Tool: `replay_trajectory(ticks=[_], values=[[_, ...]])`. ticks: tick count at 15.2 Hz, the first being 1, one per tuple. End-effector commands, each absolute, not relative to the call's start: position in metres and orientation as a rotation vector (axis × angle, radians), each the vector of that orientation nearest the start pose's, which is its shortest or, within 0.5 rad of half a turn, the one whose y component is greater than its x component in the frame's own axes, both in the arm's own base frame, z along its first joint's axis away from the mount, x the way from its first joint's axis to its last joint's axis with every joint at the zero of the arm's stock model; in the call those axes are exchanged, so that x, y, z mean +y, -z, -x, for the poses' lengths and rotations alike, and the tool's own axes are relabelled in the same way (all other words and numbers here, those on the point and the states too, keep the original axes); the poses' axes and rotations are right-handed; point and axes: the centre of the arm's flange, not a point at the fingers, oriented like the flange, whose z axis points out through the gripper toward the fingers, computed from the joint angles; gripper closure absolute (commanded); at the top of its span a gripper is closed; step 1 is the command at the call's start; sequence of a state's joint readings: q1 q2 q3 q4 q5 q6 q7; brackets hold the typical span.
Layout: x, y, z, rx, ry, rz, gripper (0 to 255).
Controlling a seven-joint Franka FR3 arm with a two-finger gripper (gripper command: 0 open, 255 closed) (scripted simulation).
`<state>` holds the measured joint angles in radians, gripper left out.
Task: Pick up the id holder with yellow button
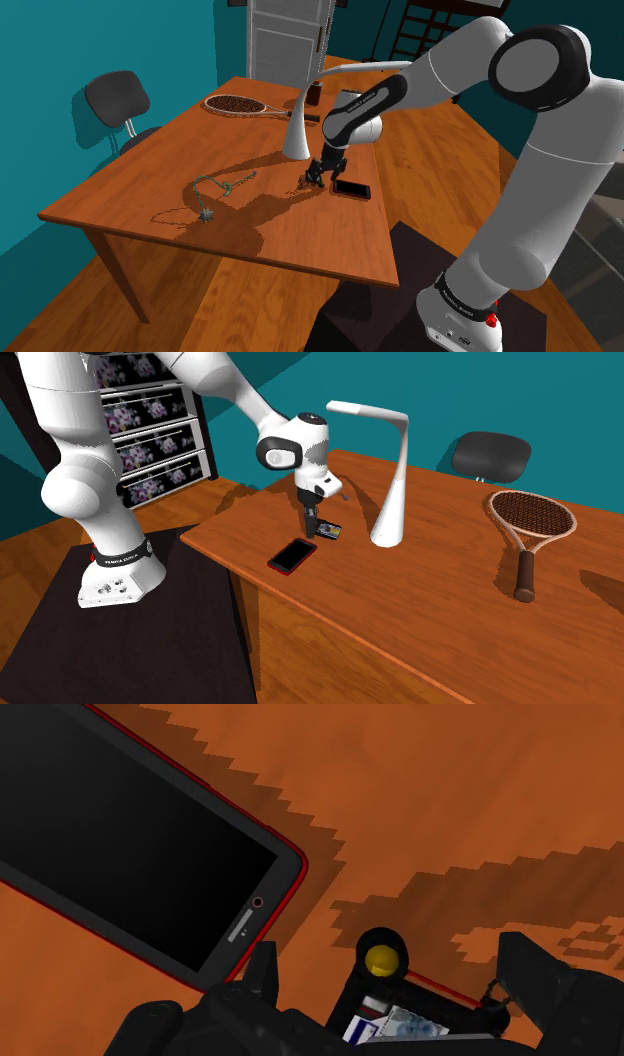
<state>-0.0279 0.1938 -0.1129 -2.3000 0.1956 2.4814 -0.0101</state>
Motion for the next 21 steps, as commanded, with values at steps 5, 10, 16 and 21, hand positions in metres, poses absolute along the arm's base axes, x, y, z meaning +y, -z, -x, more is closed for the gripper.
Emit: replay_trajectory(ticks=[5, 10, 16, 21], values=[[-0.074, -0.255, -0.521, 0.431, -0.003, 3.013, 255], [-0.074, -0.255, -0.521, 0.431, -0.003, 3.013, 255], [-0.074, -0.277, -0.520, 0.431, -0.003, 3.013, 255], [-0.074, -0.303, -0.520, 0.431, -0.003, 3.013, 255]])
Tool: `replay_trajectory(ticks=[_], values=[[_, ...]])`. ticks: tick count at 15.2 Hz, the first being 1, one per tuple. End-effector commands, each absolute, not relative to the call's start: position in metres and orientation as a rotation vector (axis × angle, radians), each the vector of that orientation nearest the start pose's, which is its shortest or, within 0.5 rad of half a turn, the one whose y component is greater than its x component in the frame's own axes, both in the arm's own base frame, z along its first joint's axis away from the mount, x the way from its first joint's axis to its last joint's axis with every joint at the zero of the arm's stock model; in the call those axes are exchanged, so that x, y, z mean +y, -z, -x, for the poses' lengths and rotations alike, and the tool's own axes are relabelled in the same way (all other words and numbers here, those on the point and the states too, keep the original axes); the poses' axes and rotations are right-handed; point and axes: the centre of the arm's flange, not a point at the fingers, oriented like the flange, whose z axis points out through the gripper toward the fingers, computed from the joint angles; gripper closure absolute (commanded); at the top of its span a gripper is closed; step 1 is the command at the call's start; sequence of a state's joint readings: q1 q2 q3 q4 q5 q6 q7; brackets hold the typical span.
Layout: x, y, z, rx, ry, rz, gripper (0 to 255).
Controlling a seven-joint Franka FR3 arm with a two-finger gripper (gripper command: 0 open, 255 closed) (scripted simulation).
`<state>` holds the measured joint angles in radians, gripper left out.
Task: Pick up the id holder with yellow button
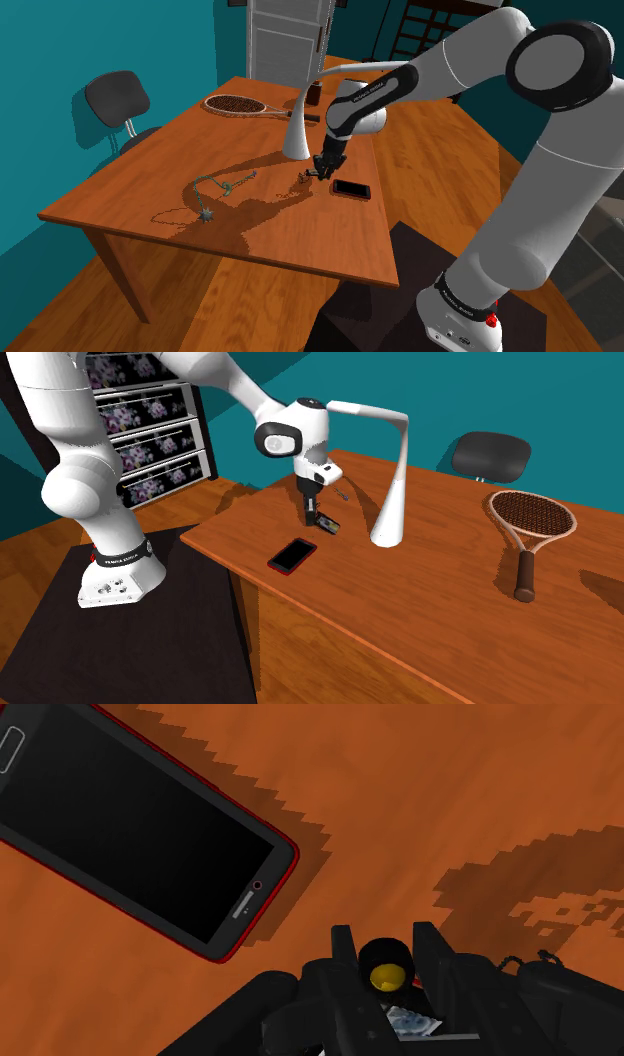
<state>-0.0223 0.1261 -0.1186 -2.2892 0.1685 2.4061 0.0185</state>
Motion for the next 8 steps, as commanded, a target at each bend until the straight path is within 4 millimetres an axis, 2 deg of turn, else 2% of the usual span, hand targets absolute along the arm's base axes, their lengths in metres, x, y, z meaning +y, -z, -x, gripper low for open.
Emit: replay_trajectory(ticks=[1, 6, 8], values=[[-0.074, -0.308, -0.520, 0.431, -0.003, 3.013, 255], [-0.074, -0.335, -0.520, 0.431, -0.003, 3.013, 255], [-0.074, -0.335, -0.520, 0.431, -0.003, 3.013, 255]])
